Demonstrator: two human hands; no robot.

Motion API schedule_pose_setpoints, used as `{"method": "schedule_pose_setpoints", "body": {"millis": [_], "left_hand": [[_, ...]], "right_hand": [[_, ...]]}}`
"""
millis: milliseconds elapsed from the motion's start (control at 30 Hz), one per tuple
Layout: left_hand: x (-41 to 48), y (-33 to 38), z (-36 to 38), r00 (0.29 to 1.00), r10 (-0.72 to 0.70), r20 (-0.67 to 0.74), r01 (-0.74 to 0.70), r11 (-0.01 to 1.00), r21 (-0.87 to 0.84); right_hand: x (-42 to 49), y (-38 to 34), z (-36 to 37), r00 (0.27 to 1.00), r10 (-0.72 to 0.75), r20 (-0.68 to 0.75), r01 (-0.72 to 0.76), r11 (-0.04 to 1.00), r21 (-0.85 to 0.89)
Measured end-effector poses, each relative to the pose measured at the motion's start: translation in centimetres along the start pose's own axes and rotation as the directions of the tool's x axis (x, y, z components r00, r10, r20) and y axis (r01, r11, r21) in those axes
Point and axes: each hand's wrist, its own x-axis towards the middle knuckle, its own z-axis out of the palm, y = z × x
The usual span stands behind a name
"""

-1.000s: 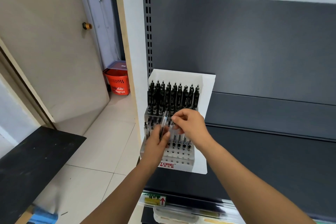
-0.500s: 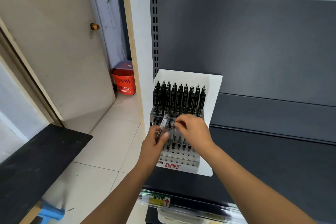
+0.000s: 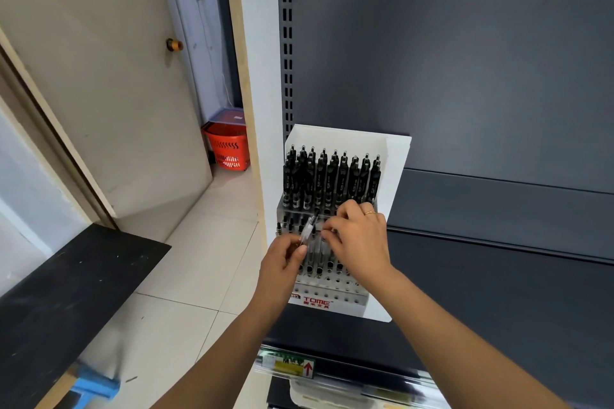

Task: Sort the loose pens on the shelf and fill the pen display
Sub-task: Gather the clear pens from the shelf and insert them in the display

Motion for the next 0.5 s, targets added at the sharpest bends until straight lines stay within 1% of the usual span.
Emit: {"method": "schedule_pose_setpoints", "body": {"millis": [133, 200, 267, 300, 333, 400, 433, 500], "left_hand": [[0.1, 0.2, 0.1, 1.000, -0.020, 0.005, 0.020, 1.000, -0.011], [0.1, 0.3, 0.2, 1.000, -0.023, 0.007, 0.023, 1.000, -0.020], [0.2, 0.6, 0.3, 1.000, -0.018, 0.007, 0.018, 0.999, -0.043], [0.2, 0.9, 0.4, 1.000, -0.015, 0.010, 0.016, 0.998, -0.060], [0.3, 1.2, 0.6, 1.000, -0.012, 0.017, 0.014, 0.997, -0.078], [0.5, 1.7, 0.8, 0.999, -0.006, 0.042, 0.009, 0.997, -0.073], [0.6, 1.9, 0.9, 0.999, -0.001, 0.054, 0.004, 0.999, -0.051], [0.7, 2.3, 1.2, 0.998, 0.010, 0.066, -0.008, 1.000, -0.021]], "right_hand": [[-0.1, 0.4, 0.1, 0.999, -0.012, 0.043, 0.011, 1.000, 0.011], [0.0, 0.5, -0.3, 0.996, 0.010, 0.089, -0.014, 0.999, 0.042], [0.3, 0.3, -0.8, 0.996, 0.053, 0.070, -0.062, 0.988, 0.142], [0.6, 0.1, -1.3, 0.993, 0.093, 0.070, -0.107, 0.967, 0.232], [0.9, -0.1, -2.0, 0.985, 0.140, 0.105, -0.167, 0.926, 0.339], [1.5, -0.4, -3.1, 0.955, 0.169, 0.243, -0.276, 0.805, 0.525], [1.6, -0.5, -3.5, 0.944, 0.168, 0.284, -0.307, 0.763, 0.570], [1.5, -0.4, -4.0, 0.929, 0.206, 0.307, -0.362, 0.676, 0.642]]}}
